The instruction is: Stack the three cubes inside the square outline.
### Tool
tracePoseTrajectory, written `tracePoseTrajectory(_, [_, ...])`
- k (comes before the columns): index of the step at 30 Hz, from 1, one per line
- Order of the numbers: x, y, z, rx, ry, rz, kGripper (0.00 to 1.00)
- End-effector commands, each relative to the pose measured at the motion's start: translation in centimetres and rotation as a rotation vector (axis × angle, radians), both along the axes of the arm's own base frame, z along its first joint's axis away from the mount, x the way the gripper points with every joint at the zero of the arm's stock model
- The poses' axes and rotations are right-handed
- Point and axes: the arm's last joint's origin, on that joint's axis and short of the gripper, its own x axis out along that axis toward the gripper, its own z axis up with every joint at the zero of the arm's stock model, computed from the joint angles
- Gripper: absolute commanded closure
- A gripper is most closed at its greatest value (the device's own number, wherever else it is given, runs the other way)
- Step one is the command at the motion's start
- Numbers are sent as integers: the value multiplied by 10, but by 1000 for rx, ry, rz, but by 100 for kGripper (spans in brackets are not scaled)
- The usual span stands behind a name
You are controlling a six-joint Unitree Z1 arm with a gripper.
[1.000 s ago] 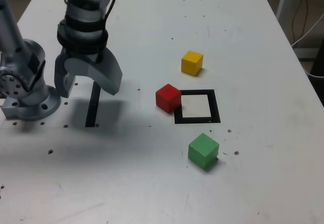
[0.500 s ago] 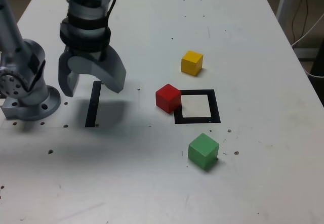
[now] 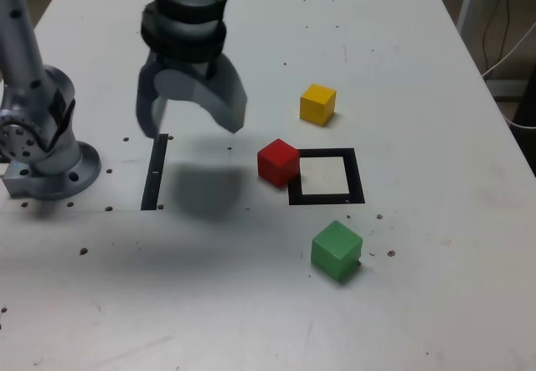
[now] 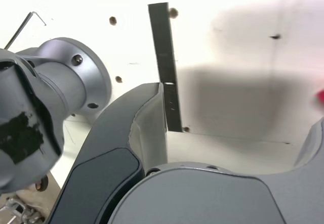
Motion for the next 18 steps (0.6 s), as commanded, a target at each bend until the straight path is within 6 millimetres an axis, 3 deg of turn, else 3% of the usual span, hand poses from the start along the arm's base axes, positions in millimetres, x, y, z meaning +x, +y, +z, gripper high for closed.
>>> tracePoseTrajectory(1, [10, -1, 4, 1, 0, -7, 0])
tracePoseTrajectory(11, [52, -12, 19, -1, -18, -41, 0])
tracePoseTrajectory(18, [74, -15, 17, -2, -16, -52, 0])
